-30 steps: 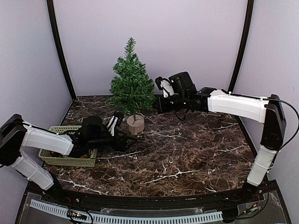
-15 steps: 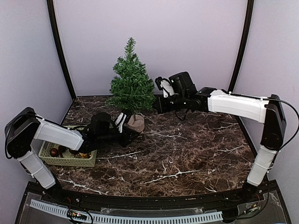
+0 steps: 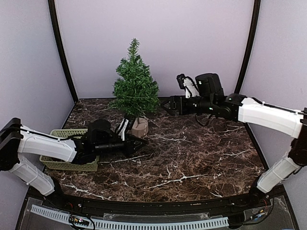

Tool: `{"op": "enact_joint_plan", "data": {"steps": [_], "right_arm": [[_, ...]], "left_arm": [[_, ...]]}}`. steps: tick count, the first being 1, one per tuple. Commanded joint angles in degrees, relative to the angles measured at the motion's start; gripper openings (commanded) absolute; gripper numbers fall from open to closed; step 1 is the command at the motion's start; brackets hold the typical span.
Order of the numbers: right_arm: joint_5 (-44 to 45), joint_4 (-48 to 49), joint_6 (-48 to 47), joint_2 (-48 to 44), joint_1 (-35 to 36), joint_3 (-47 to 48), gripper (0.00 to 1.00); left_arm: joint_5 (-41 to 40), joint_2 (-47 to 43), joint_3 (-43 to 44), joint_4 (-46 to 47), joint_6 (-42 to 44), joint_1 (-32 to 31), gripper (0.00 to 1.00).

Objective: Decorate the small christmas tree

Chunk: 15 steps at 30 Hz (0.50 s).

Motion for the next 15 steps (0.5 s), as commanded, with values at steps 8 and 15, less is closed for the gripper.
{"op": "enact_joint_plan", "data": {"steps": [8, 15], "right_arm": [[-9.5, 26.6, 9.9, -16.6, 5.2, -25.3, 0.86], [-5.6, 36.3, 14.1, -10.4, 12.7, -28.7, 0.76]], "left_arm": [[-7.9, -1.3, 3.7, -2.7, -12.3, -9.8, 0.0], [-10.9, 0.2, 5.4, -2.7, -13.3, -13.3, 0.0]]}}
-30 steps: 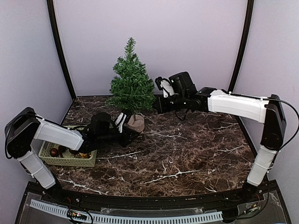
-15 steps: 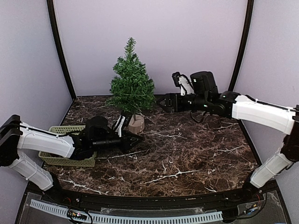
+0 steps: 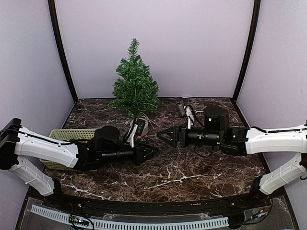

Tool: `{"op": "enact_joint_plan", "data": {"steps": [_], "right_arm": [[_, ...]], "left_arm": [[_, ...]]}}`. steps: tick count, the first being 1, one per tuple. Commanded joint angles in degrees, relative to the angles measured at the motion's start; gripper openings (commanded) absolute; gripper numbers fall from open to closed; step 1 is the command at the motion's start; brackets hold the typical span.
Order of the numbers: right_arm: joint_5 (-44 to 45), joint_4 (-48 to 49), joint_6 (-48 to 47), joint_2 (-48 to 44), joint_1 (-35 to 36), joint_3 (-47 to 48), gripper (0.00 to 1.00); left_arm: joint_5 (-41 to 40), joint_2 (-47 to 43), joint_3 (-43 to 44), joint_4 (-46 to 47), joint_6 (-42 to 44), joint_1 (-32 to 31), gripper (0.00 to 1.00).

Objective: Decorate the small christmas tree

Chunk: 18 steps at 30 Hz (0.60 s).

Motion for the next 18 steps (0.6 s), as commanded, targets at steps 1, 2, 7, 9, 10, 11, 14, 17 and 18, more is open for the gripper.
{"op": "enact_joint_plan", "data": {"steps": [1, 2, 7, 9, 10, 11, 14, 17, 18], "right_arm": [[1.7, 10.9, 3.4, 3.8, 2.8, -0.5, 0.75], [1.6, 11.3, 3.3, 4.7, 3.1, -0.2, 0.74], [1.0, 13.6, 3.2, 7.6, 4.1, 0.9, 0.59], [2.0, 13.4, 3.1, 8.1, 4.2, 1.1, 0.49], [1.9, 13.0, 2.8, 8.6, 4.2, 1.4, 0.45], [1.5, 12.6, 2.5, 9.2, 4.2, 1.8, 0.4], [-0.3, 12.0, 1.6, 10.8, 4.2, 3.3, 0.27], [-0.6, 10.3, 0.4, 11.3, 4.3, 4.4, 0.05], [0.6, 9.1, 0.1, 11.0, 4.2, 4.6, 0.0]], "left_arm": [[-2.7, 0.6, 1.5, -0.2, -1.6, -1.2, 0.0], [-2.7, 0.6, 1.5, -0.1, -1.7, -1.4, 0.0], [-3.3, 0.3, 1.2, -0.4, -1.6, -1.5, 0.0], [-3.3, -0.2, 0.9, -0.5, -1.3, -1.6, 0.0], [-3.3, -0.4, 0.7, -0.3, -1.1, -1.6, 0.0], [-3.3, -0.5, 0.6, -0.1, -0.8, -1.6, 0.0], [-3.0, -0.6, 0.3, 0.0, -0.5, -1.6, 0.0], [-3.2, -1.3, 0.1, -1.0, -0.3, -1.6, 0.0], [-3.3, -1.6, 0.0, -1.4, -0.3, -1.6, 0.01]]}}
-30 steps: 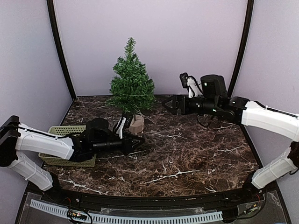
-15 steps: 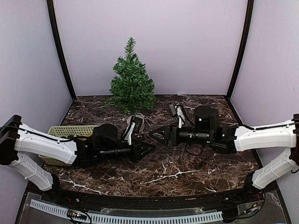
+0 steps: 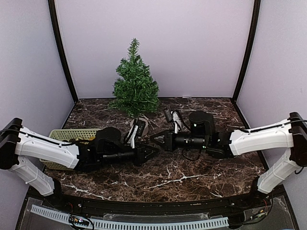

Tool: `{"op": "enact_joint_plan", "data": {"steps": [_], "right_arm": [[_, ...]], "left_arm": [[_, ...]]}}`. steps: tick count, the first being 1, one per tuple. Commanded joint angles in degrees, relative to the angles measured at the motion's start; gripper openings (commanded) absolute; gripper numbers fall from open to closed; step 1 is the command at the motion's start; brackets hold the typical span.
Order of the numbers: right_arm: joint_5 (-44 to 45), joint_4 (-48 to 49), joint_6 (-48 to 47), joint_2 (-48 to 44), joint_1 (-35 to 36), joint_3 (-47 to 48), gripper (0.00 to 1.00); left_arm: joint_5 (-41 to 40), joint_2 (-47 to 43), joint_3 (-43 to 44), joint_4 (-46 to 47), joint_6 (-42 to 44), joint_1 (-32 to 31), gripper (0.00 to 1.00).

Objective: Decorate the small christmas tree

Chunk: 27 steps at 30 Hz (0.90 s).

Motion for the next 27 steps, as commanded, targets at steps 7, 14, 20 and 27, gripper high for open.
{"op": "enact_joint_plan", "data": {"steps": [7, 14, 20, 27], "right_arm": [[15.2, -11.6, -1.3, -5.5, -2.3, 1.6, 0.0], [16.7, -17.2, -0.8, -7.9, -8.2, 1.3, 0.0], [16.7, -18.4, -0.5, -8.2, -11.3, 1.6, 0.0], [15.7, -17.0, -0.1, -7.6, -11.8, 2.1, 0.0]], "left_arm": [[-17.5, -14.8, -2.1, -18.0, -2.6, 0.6, 0.63], [-15.7, -20.4, -0.1, -28.3, -3.2, 11.4, 0.76], [-14.4, -14.8, 6.0, -26.5, 0.9, 17.1, 0.86], [-10.9, -5.3, 12.9, -23.7, 3.6, 21.3, 0.93]]}}
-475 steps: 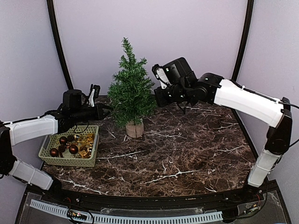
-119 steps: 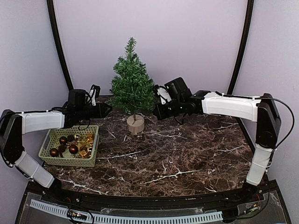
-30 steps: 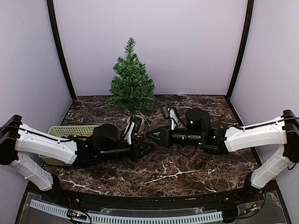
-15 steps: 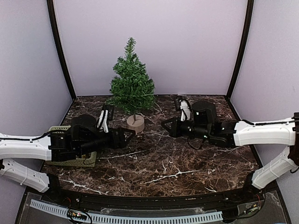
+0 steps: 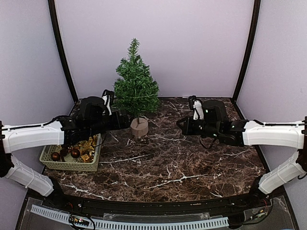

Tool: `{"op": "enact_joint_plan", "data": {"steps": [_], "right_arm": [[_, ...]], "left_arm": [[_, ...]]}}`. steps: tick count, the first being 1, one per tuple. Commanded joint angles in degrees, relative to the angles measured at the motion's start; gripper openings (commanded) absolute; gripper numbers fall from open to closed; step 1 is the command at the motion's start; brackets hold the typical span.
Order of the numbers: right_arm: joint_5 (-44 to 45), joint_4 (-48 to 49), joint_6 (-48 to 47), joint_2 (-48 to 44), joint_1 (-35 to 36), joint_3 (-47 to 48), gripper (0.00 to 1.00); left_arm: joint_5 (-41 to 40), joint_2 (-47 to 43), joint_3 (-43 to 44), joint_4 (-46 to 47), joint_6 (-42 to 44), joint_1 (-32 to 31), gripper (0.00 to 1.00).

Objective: Decorate the small christmas tree

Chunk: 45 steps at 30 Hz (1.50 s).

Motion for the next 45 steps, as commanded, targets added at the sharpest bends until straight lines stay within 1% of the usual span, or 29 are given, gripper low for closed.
{"op": "enact_joint_plan", "data": {"steps": [1, 2, 4, 5, 6, 7, 8, 9, 10, 11, 13, 17, 24, 31, 36, 39, 45], "right_arm": [[-0.2, 1.5, 0.8, -0.3, -0.4, 0.9, 0.0], [-0.3, 1.5, 0.8, -0.3, -0.4, 1.0, 0.0], [-0.2, 1.4, 0.8, -0.3, -0.5, 1.2, 0.0], [0.0, 1.1, 0.7, -0.3, -0.5, 1.3, 0.0], [0.5, 0.8, 0.5, -0.4, -0.6, 1.4, 0.0], [1.2, 0.4, 0.3, -0.6, -0.6, 1.5, 0.0], [1.8, -0.3, 0.1, -0.9, -0.7, 1.6, 0.0], [2.6, -1.0, -0.1, -1.2, -0.8, 1.8, 0.0], [3.2, -1.7, -0.4, -1.6, -0.8, 1.9, 0.0], [4.0, -2.5, -0.6, -2.1, -0.8, 2.0, 0.0], [6.0, -4.5, -1.3, -3.3, -0.9, 2.4, 0.0], [10.4, -10.3, -3.1, -6.3, -0.9, 3.9, 0.0], [15.1, -16.0, -5.9, -10.4, -1.0, 8.6, 0.0], [16.4, -17.1, -7.1, -12.0, -1.0, 11.1, 0.0], [19.1, -18.4, -8.8, -11.0, -1.5, 13.2, 0.0], [18.3, -18.3, -9.1, -9.2, -3.5, 14.5, 0.0], [12.1, -15.4, -9.9, -4.9, -6.5, 17.1, 0.0]], "left_arm": [[3.0, 4.3, 4.0, 1.6, 2.3, 2.5, 0.93], [3.2, 5.3, 4.4, 1.8, 2.0, 3.4, 0.92], [4.0, 6.5, 5.0, 2.3, 1.8, 4.4, 0.81], [4.1, 6.8, 5.2, 2.3, 1.8, 4.5, 0.69], [4.3, 7.3, 5.5, 2.4, 2.0, 4.6, 0.63], [4.8, 7.4, 5.6, 2.8, 2.2, 4.6, 0.47], [5.0, 7.5, 5.6, 2.9, 2.5, 4.6, 0.39], [5.2, 7.4, 5.5, 2.8, 2.7, 4.6, 0.25], [5.2, 6.9, 5.3, 2.7, 2.8, 4.7, 0.2], [4.8, 6.6, 5.2, 2.3, 3.1, 4.7, 0.11], [4.0, 5.2, 4.5, 1.2, 3.5, 4.8, 0.02], [3.4, 1.3, 2.2, -0.7, 4.0, 5.7, 0.0], [8.6, -4.0, -2.2, -1.8, 6.0, 9.9, 0.0], [13.9, -4.9, -3.7, -0.6, 10.0, 12.3, 0.0], [16.3, -5.3, -5.6, 1.8, 11.7, 13.9, 0.0], [19.3, -4.9, -6.5, 3.6, 12.4, 15.7, 0.0], [24.6, -3.1, -6.7, 7.4, 14.7, 18.9, 0.0]]}}
